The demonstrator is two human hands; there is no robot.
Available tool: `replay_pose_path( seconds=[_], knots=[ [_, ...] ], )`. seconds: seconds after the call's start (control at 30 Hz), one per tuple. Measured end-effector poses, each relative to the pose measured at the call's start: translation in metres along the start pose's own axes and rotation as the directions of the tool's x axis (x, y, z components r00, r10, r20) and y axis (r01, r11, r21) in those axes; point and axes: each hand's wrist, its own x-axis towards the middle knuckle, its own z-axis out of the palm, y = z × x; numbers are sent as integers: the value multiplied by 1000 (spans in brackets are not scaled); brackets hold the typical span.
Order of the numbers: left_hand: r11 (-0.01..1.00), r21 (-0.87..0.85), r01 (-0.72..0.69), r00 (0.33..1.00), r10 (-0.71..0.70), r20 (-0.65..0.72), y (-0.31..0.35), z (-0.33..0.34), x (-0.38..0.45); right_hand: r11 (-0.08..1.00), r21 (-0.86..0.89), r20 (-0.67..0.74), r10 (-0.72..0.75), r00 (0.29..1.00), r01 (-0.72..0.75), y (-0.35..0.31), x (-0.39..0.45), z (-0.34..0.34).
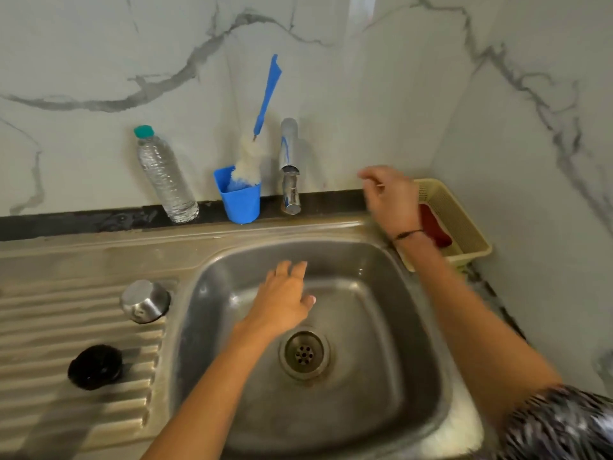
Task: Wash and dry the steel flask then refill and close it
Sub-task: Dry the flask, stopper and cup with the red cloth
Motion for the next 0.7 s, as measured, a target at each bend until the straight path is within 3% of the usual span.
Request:
replay_pose_path(
  seconds=[0.03, 0.1, 0.17, 0.23, 0.33, 0.4, 0.53, 0.7],
  knots=[
    [1000, -10, -1, 1000, 1, -4, 3, 2, -1, 995, -100, 15, 23, 1000, -21, 16, 1, -21],
    [1000, -28, -3, 1000, 2, -14, 12, 7, 1, 922, -380, 205, 154, 967, -66, 54, 4, -50],
    [999, -36, -16, 1000, 15, -15, 24, 14, 5, 834, -551, 450, 280, 848, 18, 83, 3, -57],
    [998, -31, -49, 999, 49, -9, 38, 22, 8, 797, -588, 616, 328, 717, 140, 97, -3, -53],
    [997, -20, -76, 997, 76, 23, 51, 32, 8, 766, -609, 715, 416, 562, 208, 115, -8, -39],
    [998, -2, -65, 997, 65, 37, 52, 35, 7, 758, -609, 716, 400, 572, 234, 128, -11, -31],
    [1000, 13, -26, 999, 25, 23, 48, 36, 6, 740, -608, 688, 310, 656, 289, 136, -9, -24],
    [1000, -4, -16, 1000, 16, 22, 51, 41, 1, 768, -583, 679, 281, 679, 264, 144, -1, -27]
  ],
)
